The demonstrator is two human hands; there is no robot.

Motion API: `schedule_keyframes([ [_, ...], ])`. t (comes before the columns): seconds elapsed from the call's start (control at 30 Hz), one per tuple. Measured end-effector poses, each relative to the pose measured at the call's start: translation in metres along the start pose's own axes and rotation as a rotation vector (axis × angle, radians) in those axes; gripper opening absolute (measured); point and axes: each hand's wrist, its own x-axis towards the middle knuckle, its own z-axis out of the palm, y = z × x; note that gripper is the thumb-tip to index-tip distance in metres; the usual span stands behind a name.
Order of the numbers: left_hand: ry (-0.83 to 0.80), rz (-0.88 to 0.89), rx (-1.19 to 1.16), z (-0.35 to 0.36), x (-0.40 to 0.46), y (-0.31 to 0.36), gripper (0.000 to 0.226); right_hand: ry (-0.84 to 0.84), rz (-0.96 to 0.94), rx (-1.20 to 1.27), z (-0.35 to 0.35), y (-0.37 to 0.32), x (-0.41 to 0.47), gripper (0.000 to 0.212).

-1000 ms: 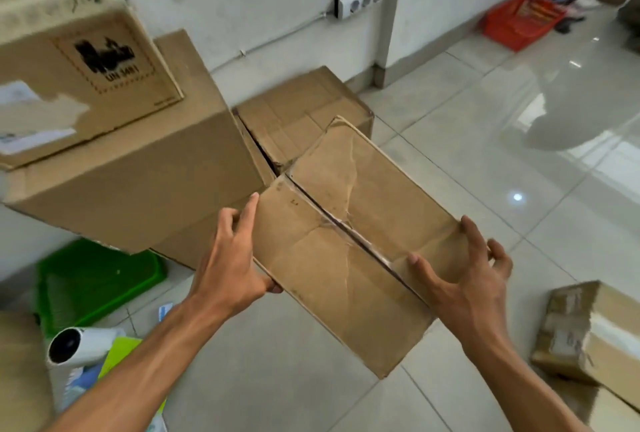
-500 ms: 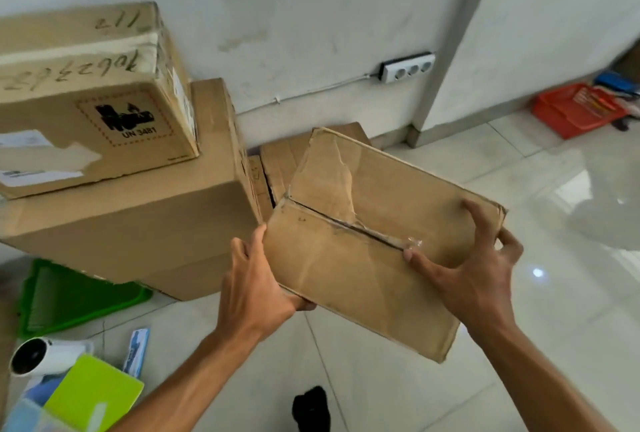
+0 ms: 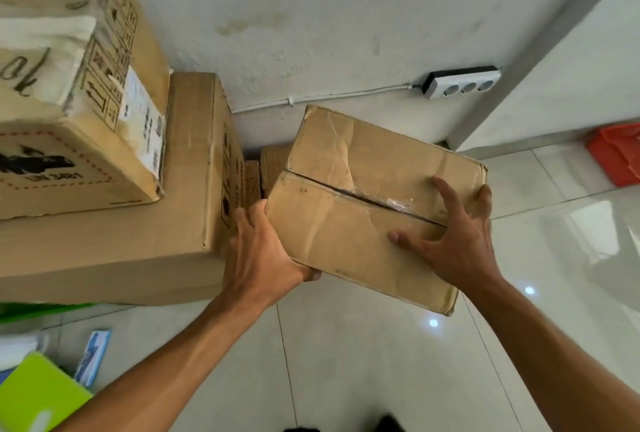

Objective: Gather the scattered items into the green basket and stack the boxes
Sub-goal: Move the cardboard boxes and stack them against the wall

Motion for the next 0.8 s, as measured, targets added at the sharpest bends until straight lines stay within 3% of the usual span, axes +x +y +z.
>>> schedule_keyframes([
  [0.47,0.167,-0.462,-0.102,0.041,0.067,0.008,0.131,-0.258,-0.331,-0.197,0.048,-0.059,0.146,0.075],
  [0.6,0.039,-0.467,-0.146,0.054,0.086,0.011,0.113,-0.366,-0.341,-0.29,0.058,-0.046,0.138,0.078],
  [0.8,-0.159,-0.379,-0.097,0.052,0.087,-0.01,0.115,-0.494,-0.332,-0.321,0.065,-0.019,0.111,0.087],
])
